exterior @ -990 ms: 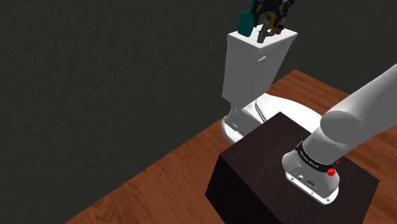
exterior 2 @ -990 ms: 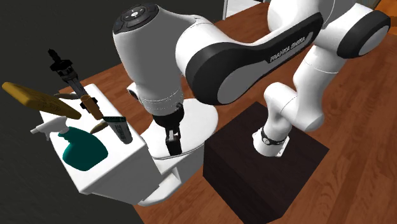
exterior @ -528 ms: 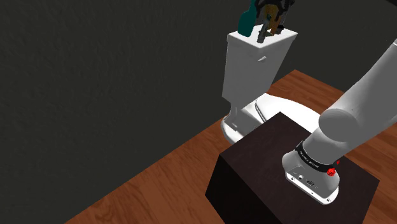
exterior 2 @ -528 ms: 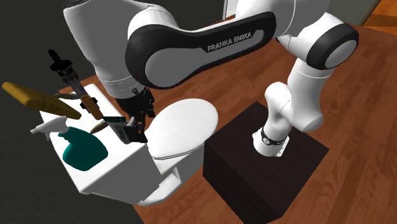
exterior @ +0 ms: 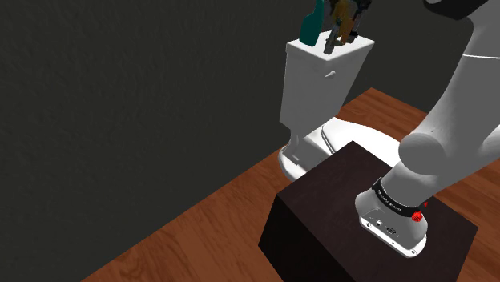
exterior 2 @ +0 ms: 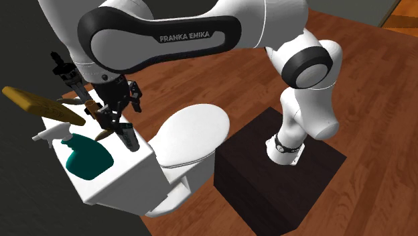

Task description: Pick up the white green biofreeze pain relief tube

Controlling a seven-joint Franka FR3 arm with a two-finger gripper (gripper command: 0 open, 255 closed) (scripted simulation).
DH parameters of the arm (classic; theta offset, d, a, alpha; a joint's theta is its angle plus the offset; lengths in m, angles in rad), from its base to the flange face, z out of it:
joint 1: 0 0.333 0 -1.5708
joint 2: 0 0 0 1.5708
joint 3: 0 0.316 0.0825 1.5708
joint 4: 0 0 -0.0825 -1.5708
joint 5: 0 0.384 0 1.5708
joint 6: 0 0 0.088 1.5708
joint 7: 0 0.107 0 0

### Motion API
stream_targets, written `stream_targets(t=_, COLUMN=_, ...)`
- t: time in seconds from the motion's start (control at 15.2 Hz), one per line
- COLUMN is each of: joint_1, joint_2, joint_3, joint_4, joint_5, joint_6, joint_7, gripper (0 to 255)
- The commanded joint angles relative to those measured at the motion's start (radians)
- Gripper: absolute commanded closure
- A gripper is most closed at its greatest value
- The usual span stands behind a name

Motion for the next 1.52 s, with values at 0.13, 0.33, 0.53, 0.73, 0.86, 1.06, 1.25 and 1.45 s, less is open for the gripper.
stream_targets(t=0.13, joint_1=-0.002, joint_2=-0.002, joint_3=-0.003, joint_4=-0.054, joint_5=0.003, joint_6=0.054, joint_7=0.001, gripper=0)
stream_targets(t=0.33, joint_1=0.002, joint_2=-0.012, joint_3=-0.003, joint_4=-0.109, joint_5=0.001, joint_6=0.099, joint_7=-0.002, gripper=0)
stream_targets(t=0.53, joint_1=0.002, joint_2=-0.01, joint_3=-0.002, joint_4=-0.115, joint_5=0.002, joint_6=0.107, joint_7=-0.003, gripper=255)
stream_targets(t=0.73, joint_1=0.002, joint_2=-0.009, joint_3=-0.002, joint_4=-0.112, joint_5=0.002, joint_6=0.105, joint_7=-0.003, gripper=255)
stream_targets(t=0.86, joint_1=0.002, joint_2=-0.009, joint_3=-0.002, joint_4=-0.112, joint_5=0.002, joint_6=0.105, joint_7=-0.002, gripper=255)
stream_targets(t=1.06, joint_1=0.002, joint_2=-0.008, joint_3=-0.002, joint_4=-0.111, joint_5=0.002, joint_6=0.104, joint_7=-0.002, gripper=255)
stream_targets(t=1.25, joint_1=0.0, joint_2=-0.008, joint_3=-0.003, joint_4=-0.084, joint_5=0.002, joint_6=0.078, joint_7=-0.001, gripper=255)
stream_targets(t=1.45, joint_1=-0.004, joint_2=0.004, joint_3=-0.003, joint_4=-0.026, joint_5=0.004, joint_6=0.032, joint_7=0.002, gripper=255)
